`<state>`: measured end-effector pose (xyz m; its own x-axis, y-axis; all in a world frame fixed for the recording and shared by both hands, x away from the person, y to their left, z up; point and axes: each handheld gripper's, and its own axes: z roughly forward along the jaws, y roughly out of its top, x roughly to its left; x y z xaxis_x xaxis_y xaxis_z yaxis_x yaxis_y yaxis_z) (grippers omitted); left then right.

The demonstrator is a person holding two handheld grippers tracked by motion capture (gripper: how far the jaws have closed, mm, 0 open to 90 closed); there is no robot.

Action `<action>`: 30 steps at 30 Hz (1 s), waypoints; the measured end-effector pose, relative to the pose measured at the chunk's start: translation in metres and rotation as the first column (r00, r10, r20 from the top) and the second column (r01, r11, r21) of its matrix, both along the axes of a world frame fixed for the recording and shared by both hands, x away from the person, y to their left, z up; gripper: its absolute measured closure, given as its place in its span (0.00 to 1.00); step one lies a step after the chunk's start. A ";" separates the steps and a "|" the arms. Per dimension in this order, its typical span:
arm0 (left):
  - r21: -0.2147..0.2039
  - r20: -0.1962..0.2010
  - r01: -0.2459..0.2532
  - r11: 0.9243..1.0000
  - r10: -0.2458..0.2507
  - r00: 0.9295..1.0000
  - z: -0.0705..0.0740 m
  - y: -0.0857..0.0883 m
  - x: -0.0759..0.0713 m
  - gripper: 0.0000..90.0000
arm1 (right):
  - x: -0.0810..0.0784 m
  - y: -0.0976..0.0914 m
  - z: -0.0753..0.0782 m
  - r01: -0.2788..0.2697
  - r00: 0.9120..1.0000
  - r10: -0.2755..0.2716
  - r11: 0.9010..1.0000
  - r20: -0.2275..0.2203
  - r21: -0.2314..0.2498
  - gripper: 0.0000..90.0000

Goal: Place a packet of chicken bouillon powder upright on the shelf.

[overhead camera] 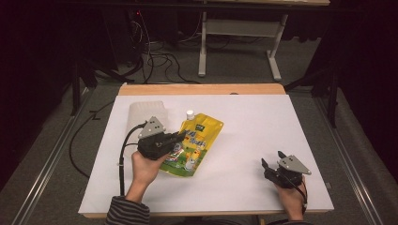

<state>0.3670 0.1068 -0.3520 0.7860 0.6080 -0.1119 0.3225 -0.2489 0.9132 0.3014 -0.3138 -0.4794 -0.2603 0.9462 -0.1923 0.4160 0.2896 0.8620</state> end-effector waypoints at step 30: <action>-0.066 0.057 -0.156 0.986 0.160 0.985 0.020 0.052 0.005 0.97 | 0.000 0.001 0.000 0.000 1.000 0.000 1.000 -0.002 -0.006 0.36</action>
<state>0.3724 0.1592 -0.3320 0.6872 0.7186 -0.1064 0.2957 -0.1429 0.9445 0.3014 -0.3133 -0.4795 -0.2605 0.9451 -0.1975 0.4175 0.2947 0.8595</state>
